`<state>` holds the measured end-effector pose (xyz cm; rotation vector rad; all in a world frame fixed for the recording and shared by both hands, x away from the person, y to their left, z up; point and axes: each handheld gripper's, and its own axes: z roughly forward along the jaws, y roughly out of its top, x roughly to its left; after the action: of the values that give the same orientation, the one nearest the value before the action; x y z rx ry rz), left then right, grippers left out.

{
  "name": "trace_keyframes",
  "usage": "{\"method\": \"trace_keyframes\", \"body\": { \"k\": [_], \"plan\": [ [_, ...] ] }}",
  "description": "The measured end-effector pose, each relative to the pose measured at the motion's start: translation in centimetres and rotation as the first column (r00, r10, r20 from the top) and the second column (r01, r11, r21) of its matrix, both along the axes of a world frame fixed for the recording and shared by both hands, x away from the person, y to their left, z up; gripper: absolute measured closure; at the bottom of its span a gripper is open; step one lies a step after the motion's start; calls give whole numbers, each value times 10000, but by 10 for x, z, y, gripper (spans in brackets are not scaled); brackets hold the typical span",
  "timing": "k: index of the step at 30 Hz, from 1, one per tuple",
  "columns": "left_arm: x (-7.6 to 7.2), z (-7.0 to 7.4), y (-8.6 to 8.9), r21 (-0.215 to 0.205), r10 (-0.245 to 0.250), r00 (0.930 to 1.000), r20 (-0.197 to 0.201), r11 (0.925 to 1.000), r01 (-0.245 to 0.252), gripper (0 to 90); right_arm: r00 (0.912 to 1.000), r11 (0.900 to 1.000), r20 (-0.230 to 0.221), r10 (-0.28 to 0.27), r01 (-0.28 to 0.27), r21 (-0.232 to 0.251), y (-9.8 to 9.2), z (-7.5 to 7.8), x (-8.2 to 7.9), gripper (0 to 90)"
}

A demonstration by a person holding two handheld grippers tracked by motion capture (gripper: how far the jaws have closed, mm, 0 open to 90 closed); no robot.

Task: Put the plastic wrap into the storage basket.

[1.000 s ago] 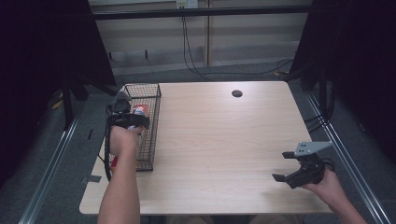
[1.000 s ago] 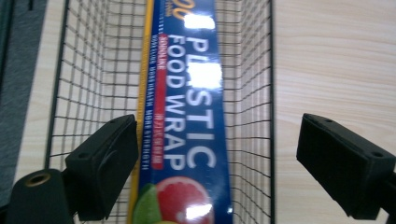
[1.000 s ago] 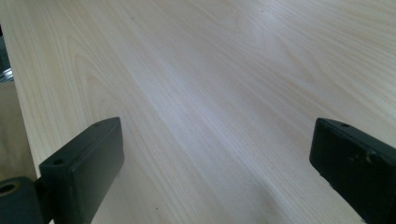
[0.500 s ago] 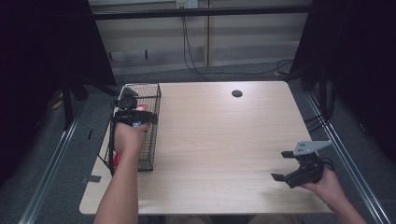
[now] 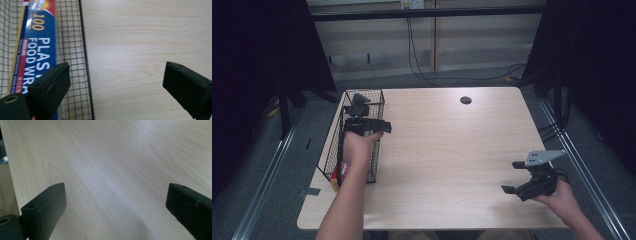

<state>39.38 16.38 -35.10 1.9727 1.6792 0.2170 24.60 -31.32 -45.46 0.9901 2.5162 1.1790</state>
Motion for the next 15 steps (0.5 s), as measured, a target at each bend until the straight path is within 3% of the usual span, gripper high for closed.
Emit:
{"method": "trace_keyframes", "body": {
  "k": [15],
  "plan": [
    [-9,-1,-34,-551,-838,9953,475,9947,864,75,10000,10000,-6,38,-38,-67,2,-1,1,28]
  ]
}}
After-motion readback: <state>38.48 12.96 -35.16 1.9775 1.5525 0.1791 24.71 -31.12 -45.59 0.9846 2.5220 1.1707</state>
